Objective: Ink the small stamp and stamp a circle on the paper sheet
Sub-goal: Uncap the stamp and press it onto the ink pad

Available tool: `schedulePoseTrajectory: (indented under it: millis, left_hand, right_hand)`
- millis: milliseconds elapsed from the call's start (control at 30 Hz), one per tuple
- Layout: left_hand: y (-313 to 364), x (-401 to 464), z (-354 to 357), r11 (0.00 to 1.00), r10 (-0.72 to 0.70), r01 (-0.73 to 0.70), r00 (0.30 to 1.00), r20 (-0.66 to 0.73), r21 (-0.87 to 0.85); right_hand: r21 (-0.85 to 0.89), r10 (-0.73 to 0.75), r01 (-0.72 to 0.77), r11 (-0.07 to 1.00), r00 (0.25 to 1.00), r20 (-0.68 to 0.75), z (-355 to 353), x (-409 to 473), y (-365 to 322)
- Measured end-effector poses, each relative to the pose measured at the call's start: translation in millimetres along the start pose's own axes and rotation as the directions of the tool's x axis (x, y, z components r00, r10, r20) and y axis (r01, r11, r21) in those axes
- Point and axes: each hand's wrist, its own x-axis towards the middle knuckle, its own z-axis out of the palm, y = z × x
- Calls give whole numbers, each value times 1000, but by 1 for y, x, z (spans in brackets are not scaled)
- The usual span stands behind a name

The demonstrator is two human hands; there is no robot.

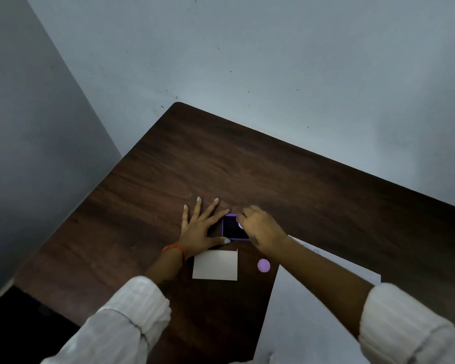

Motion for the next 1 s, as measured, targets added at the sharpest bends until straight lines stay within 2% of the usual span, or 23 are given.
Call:
schedulePoseTrajectory:
  millis: [100,300,433,500,633,733,900,1000]
  left_hand:
    - [0,0,1,1000,-2,2,1000,9,9]
    - [-2,2,1,1000,-13,12,1000,25,15]
    - [-2,1,0,1000,2,-2,1000,31,17]
    - [-3,2,-1,1000,3,-4,1000,26,22]
    - [-2,2,0,1000,-3,2,999,34,21]
    - [-1,1,0,1000,-6,5,1000,23,19]
    - [-3,2,1,999,-7,6,999,38,48]
    - [-4,2,2,999,-9,7,999,31,46]
  right_hand:
    - [-31,-121,122,992,991,50,-4,4,11]
    - [109,27,-22,994,999,-46,5,-2,4]
    - [278,108,-108,954,994,15,-12,-1,12]
    - [202,78,-85,976,996,44,-6,-9,9]
    - [105,43,-39,994,999,-29,16,-20,-2]
    - [113,73,-69,991,997,-30,12,-11,-1]
    - [-63,-137,140,988,989,51,15,-15,8]
    - [-51,-125,127,991,992,33,15,-11,11]
